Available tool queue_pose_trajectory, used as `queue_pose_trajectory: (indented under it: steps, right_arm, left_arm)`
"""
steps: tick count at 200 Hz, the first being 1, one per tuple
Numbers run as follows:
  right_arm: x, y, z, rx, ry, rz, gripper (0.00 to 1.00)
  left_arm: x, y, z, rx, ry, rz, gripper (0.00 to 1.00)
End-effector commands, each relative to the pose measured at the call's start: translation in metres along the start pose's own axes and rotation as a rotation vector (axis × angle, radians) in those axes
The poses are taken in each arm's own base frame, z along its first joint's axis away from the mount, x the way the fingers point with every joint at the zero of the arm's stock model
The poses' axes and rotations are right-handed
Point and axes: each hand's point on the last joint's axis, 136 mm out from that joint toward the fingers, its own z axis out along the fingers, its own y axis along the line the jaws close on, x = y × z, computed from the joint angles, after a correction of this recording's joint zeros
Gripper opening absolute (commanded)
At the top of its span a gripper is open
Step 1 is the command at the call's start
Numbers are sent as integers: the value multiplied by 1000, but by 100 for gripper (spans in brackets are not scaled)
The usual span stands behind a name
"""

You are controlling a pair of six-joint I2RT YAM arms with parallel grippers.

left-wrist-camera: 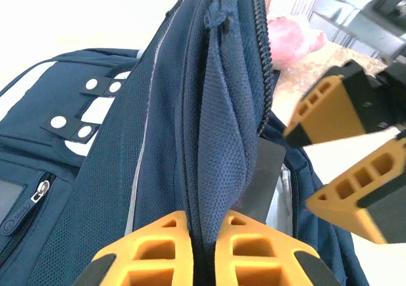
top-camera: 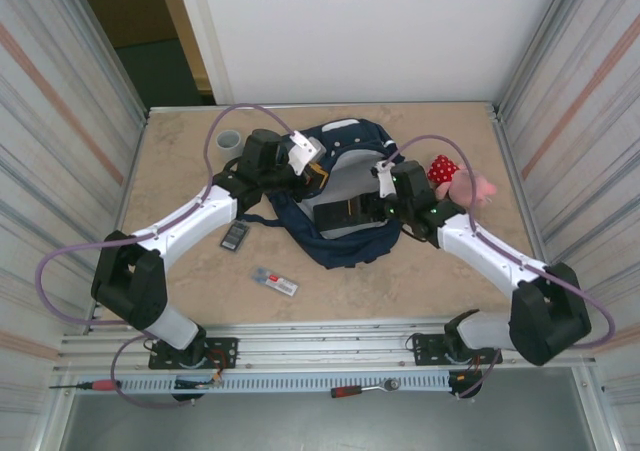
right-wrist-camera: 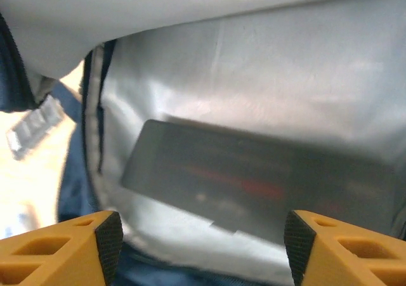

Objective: Pack the student bag

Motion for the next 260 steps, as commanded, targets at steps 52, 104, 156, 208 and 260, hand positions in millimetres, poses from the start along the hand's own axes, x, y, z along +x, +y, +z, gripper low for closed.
queue_pose_trajectory:
  steps: [52,104,156,208,260]
  right_arm:
    - [52,-14,15,-27,123,916,69]
    - [33,-24,42,-18,69,955,66]
    - [16,-31,55,-50,18,974,54]
    - [13,-48,63,-11,-6,1011,69]
    - [-49,-16,60,-176,-154,833,47]
  left_arm:
    - [-53,-15,-18,56,-181,11,0]
    - [-58,-32,-18,133,-204,6,0]
    - [-52,-56,-11,222,-185,17,0]
    - [-35,-72,1,286,-173,-60,0]
    - [-35,-82,7,310,-169,-75,0]
